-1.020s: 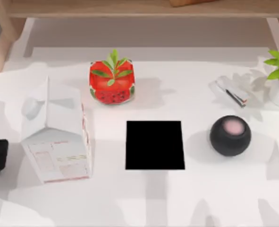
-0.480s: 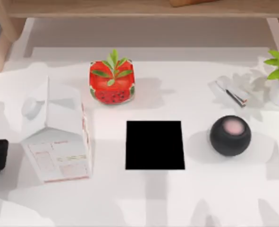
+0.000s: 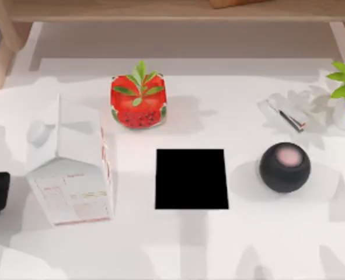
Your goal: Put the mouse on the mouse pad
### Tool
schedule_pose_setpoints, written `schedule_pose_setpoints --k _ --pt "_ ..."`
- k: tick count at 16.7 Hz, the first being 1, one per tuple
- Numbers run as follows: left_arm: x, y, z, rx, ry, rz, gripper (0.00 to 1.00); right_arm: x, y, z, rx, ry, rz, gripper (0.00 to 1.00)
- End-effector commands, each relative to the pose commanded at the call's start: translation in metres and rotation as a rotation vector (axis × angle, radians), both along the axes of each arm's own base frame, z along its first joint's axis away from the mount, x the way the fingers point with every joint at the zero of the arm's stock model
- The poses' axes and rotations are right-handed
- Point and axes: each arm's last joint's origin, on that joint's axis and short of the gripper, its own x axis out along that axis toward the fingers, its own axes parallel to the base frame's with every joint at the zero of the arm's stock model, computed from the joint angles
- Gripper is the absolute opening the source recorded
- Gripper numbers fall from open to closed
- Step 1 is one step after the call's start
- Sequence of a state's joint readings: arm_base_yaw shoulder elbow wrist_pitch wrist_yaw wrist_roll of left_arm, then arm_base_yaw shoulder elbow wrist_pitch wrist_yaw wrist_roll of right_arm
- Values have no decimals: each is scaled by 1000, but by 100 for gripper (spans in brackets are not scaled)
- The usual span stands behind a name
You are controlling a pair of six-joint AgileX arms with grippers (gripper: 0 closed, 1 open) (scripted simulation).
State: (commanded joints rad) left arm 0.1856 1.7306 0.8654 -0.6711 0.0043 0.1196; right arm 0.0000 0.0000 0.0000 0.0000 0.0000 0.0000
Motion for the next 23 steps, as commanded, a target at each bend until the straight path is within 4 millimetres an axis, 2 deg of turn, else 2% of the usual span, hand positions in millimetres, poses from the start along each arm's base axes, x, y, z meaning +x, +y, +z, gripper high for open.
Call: schedule_pose_setpoints --k 2,4,11,13,17,20,23 --pt "2 1 4 0 -1 1 0 0 0 0 0 0 0 100" --pt "5 1 18 1 -5 -1 0 0 0 0 0 0 0 100" --pt "2 0 93 -2 9 -1 0 0 0 0 0 0 0 100" --pt "0 0 100 0 0 0 0 0 0 0 0 0 0 100" --pt "0 0 98 0 4 0 0 0 0 0 0 0 0 100" --pt "8 -9 117 2 -55 -30 0 0 0 0 0 0 0 100" --pt "24 -33 157 -3 -177 -96 0 0 0 0 0 0 0 100"
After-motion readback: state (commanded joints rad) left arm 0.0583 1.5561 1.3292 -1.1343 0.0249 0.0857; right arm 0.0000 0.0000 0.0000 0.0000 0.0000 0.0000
